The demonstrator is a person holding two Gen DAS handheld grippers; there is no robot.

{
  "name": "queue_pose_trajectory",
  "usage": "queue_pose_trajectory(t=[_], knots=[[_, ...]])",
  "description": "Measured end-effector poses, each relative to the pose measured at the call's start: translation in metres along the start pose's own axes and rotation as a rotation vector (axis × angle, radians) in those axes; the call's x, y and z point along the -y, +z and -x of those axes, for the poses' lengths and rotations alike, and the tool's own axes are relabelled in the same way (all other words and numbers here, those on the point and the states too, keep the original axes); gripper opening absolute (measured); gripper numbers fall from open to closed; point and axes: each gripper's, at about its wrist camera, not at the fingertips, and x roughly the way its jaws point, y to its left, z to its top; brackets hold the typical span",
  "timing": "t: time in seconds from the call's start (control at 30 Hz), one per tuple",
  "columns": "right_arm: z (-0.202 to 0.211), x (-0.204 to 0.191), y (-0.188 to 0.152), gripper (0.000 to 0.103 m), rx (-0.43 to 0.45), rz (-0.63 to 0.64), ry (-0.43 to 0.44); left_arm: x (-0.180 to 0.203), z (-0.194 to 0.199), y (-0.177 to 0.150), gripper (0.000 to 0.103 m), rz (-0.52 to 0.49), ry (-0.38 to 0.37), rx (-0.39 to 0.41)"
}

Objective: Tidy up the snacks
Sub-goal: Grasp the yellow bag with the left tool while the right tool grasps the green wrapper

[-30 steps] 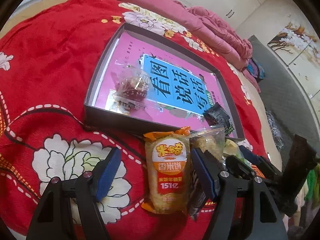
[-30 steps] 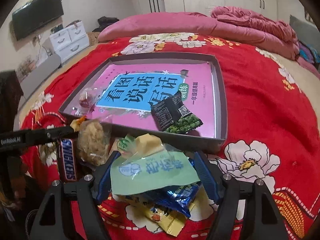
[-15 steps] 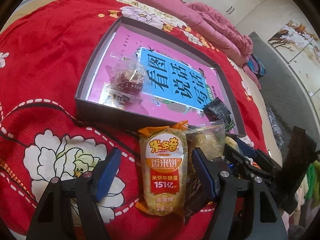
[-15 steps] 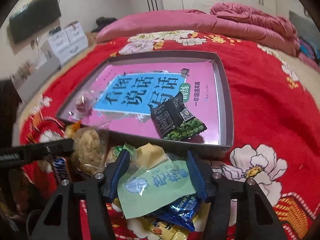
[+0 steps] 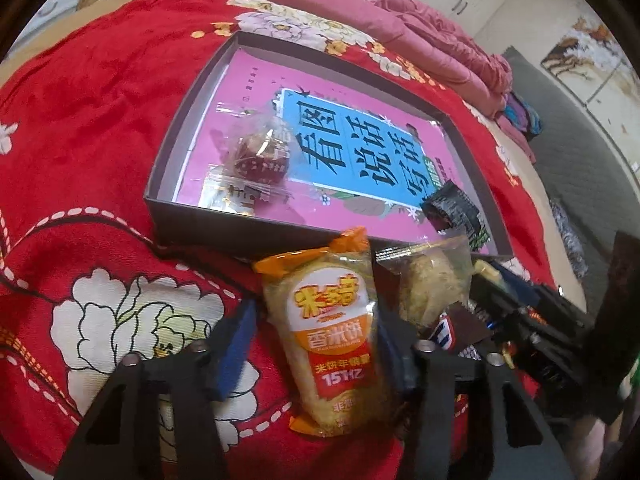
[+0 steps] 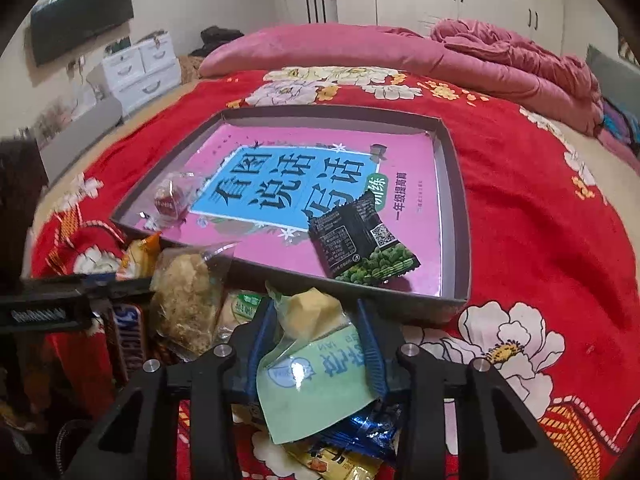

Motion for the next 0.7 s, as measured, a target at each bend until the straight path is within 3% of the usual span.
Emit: queue_pose_trajectory(t=[0.07,0.3,0.57,0.7], knots=[[0.003,0.003,0.001,0.041,0.011,-0.021,0.019,0.001,0.000,0.000,0.046,-0.007,-0.008,-0.004],[0.018,0.008,0.002,0.040,0.067,-0.074,0.095,0.001,0.002,0.001,0.044,-0.011,-0.016,0.001],[0.017,0.004,0.003,0.039,0.071,-0.065,0.115,0.000,0.017,0.004,0.041,-0.015,-0.016,0.056],[0.011,-0.004,0.001,0.039,0.037,-0.008,0.082,-0.004,0.016,0.005,0.041,0.000,-0.011,0.052]])
